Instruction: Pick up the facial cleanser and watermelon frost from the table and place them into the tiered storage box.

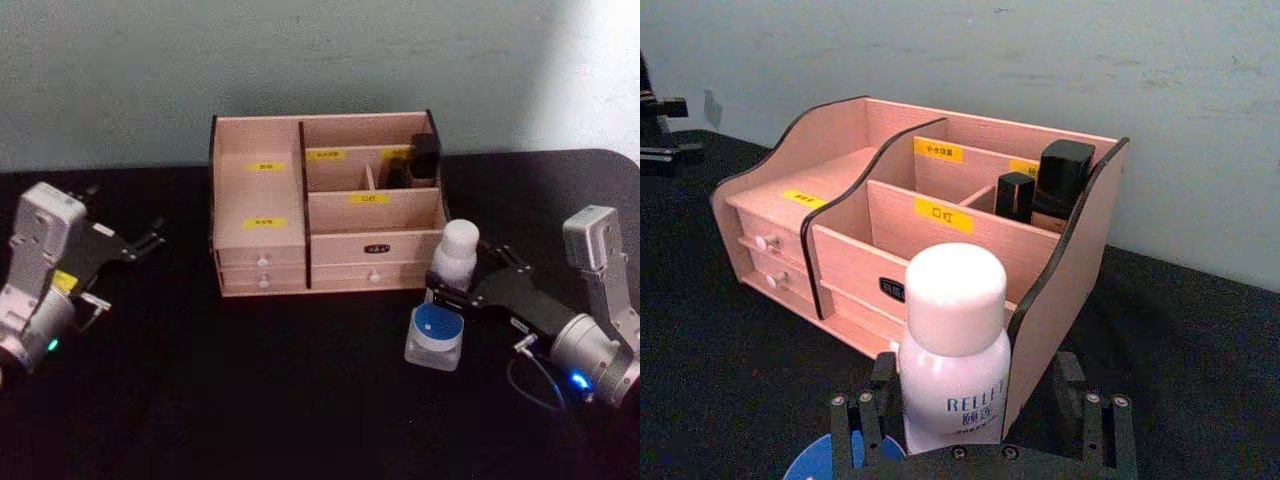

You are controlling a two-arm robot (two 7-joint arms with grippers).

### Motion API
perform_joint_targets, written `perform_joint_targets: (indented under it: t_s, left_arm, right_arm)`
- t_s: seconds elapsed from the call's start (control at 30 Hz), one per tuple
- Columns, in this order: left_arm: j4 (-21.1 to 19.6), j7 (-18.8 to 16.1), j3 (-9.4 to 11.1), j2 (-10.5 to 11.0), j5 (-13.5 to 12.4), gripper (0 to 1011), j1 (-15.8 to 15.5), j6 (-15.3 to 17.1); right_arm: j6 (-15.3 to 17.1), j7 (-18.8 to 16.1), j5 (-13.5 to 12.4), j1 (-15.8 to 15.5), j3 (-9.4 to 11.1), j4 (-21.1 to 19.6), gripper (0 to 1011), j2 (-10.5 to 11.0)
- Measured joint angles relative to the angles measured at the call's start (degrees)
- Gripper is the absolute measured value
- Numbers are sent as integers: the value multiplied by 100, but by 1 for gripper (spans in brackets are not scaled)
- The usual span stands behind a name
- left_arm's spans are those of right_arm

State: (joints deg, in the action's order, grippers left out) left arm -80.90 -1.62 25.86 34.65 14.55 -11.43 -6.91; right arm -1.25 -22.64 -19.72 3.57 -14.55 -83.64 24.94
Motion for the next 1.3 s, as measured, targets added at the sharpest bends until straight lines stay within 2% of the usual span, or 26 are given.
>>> perform_joint_targets:
  t_s: [0.47,1.2,1.3]
  left_arm:
    - [0,0,0,0,0,1001,0,0]
    - [0,0,0,0,0,1001,0,0]
    - [0,0,0,0,0,1001,0,0]
  right_arm:
    - [40,-67,-67,113,-32,113,1002,-86]
    - [55,-77,-82,113,-37,111,1002,-82]
    - [54,-76,-81,112,-36,110,944,-82]
